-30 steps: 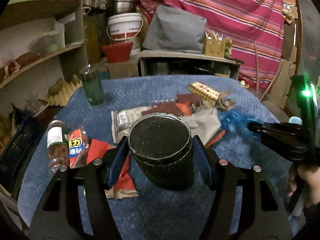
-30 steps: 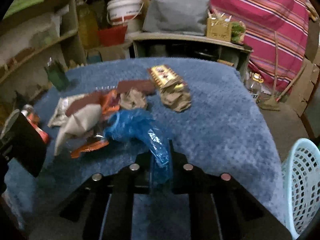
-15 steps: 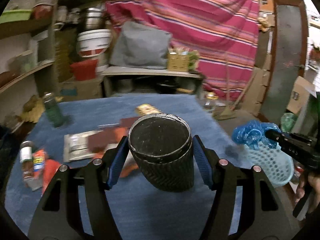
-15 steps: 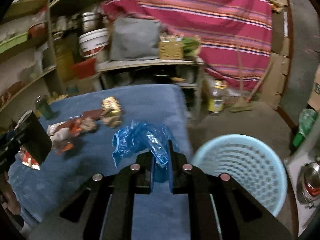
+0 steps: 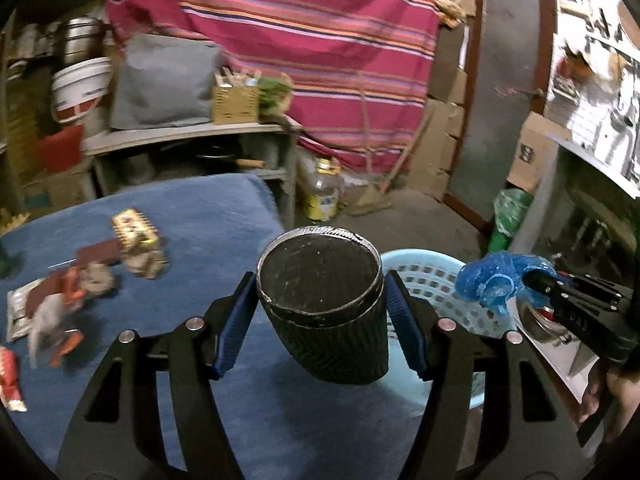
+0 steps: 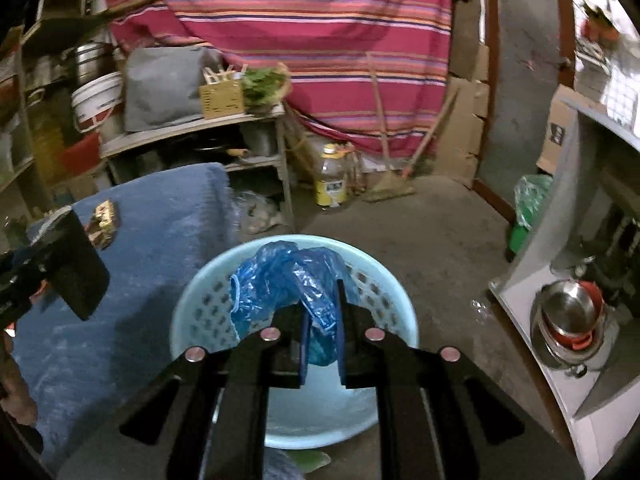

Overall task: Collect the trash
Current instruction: 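Drop the blue bag into the light blue basket with the right while the left drops the cup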

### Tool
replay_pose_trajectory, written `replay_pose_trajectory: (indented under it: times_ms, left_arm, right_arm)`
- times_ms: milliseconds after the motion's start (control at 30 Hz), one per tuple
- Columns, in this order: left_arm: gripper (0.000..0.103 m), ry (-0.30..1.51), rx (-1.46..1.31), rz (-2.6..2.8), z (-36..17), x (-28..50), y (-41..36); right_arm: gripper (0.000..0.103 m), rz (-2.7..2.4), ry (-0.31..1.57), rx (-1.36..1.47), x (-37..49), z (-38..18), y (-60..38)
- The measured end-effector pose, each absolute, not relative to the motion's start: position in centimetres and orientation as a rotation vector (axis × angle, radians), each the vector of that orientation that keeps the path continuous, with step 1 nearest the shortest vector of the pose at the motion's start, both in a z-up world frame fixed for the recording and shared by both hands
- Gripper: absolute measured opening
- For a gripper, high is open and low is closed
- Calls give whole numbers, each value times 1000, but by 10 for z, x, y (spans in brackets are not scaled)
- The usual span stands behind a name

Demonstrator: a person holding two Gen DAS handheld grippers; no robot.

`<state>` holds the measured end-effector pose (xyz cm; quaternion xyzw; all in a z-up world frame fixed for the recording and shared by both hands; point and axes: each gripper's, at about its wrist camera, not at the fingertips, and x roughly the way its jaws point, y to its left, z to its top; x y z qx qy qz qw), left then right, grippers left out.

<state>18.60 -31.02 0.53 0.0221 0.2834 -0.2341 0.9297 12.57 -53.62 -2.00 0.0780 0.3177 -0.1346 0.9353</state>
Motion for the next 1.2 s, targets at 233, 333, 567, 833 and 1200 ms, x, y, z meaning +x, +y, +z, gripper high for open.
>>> replay_pose_trajectory:
  times_ms: [233,333,567,833,1200]
  left_arm:
    - [63,616,110,-545,-19,199,-367]
    - [63,630,135,-563,-26,205,-386]
    - [79,634,150,-581,-26,213,-405]
    - [90,583,141,-531,-12,211,-390]
    - [92,562,108,-452,-9,212,-333]
  right_arm:
    - [11,-297,682,203,130,-40,-557]
    - [11,-305,690,228,129,-46,-566]
    - [11,-317,697,234,128,-51,-565]
    - [11,-313,697,230,133,-53,-563]
    - [22,-319,735,217,154,-64,-552]
